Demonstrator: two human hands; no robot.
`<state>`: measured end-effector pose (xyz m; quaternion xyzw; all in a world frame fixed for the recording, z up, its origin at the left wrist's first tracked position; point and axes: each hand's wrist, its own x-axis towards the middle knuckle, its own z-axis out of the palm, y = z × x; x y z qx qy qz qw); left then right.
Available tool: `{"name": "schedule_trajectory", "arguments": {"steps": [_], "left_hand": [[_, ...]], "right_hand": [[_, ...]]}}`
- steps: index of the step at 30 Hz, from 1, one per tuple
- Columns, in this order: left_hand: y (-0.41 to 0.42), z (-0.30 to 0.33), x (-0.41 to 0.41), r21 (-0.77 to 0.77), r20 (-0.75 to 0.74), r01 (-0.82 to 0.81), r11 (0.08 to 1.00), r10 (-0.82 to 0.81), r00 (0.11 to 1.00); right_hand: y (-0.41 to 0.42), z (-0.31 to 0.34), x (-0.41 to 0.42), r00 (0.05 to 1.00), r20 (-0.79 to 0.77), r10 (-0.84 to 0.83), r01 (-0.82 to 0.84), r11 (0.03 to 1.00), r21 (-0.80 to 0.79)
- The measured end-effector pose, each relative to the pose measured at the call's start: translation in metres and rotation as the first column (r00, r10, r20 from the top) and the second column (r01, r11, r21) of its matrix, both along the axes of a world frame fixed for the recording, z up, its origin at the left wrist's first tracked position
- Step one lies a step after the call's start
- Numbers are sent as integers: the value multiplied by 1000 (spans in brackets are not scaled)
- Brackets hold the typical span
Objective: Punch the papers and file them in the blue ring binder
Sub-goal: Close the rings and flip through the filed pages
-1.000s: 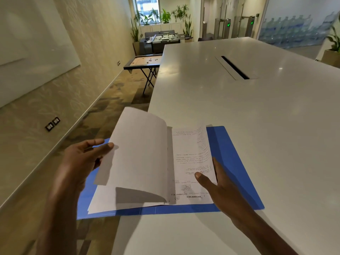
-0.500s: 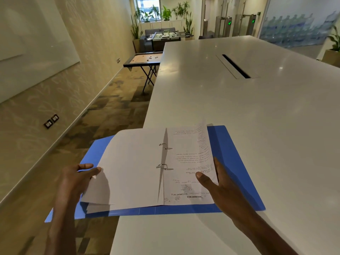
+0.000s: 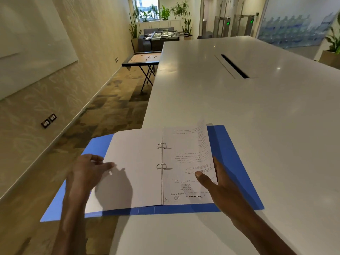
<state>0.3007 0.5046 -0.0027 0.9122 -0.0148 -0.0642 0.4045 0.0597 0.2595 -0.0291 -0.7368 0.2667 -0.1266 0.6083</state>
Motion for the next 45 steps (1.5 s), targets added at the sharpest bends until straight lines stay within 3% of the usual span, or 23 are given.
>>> {"name": "schedule_trajectory", "arguments": {"steps": [6, 10, 14, 23, 36, 39, 42, 45], "left_hand": [[-66, 28, -49, -166, 160, 227, 960, -201, 966], [-117, 30, -81, -310, 75, 395, 865, -392, 917], [-154, 24, -104, -349, -18, 462, 816, -499, 867], [-178, 4, -112, -411, -123, 345, 844, -426, 896], [-165, 11, -101, -474, -115, 243, 846, -333, 936], [-151, 24, -92, -574, -156, 177, 800, -319, 935], [-134, 41, -78, -672, -175, 99, 734, -287, 942], [-110, 52, -60, -664, -141, 106, 741, -262, 955]], "right_hand": [[1, 2, 0, 1000, 1, 28, -28, 999, 20], [2, 2, -1, 996, -30, 82, -81, 996, 27], [4, 3, -1, 986, -74, 149, -150, 989, -10], [8, -3, 2, 967, -201, 159, -194, 966, -168], [1, 19, -2, 974, -175, 141, -137, 990, 37], [1, 22, -4, 973, -163, 165, -153, 985, 86], [4, 21, -5, 970, -180, 163, -156, 986, 50], [3, 18, -5, 966, -211, 151, -155, 988, -5]]}}
